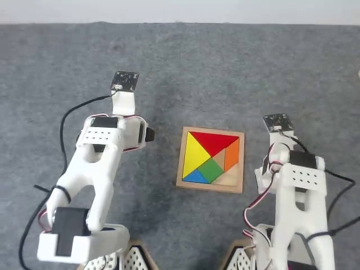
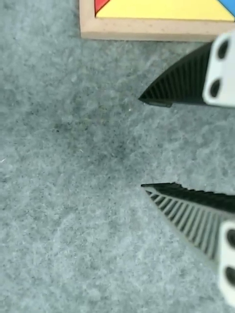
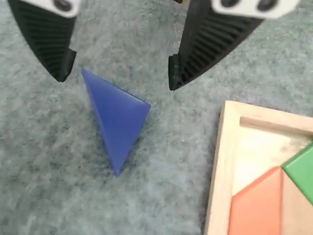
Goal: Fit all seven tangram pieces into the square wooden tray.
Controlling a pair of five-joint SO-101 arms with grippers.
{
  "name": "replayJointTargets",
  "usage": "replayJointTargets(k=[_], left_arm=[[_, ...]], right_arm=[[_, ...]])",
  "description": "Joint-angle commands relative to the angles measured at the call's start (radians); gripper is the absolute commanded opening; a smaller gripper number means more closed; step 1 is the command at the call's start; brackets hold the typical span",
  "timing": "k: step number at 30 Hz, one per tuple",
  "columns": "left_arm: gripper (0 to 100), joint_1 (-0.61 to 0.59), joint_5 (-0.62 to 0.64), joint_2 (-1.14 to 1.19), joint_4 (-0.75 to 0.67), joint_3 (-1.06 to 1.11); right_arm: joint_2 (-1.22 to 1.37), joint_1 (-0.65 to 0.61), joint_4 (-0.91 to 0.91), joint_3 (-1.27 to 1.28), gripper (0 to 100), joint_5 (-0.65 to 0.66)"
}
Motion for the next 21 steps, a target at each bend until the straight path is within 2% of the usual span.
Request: replayJointTargets(k=[1,5,14,21], left_arm=[[24,0.000,0.000,-0.048,-0.017,-0.010],[24,-0.002,0.000,-0.048,-0.014,-0.005],[24,-0.006,-0.003,-0.048,-0.015,-0.005],[24,-0.006,-0.002,-0.048,-0.018,-0.005]], right_arm=[[-0.031,0.019,-0.047,0.023,32.5,0.020],[0.031,0.019,-0.125,0.068,32.5,0.071],[0.298,0.073,-0.130,-0.080,32.5,0.253],[0.338,0.056,-0.142,-0.147,32.5,0.272]])
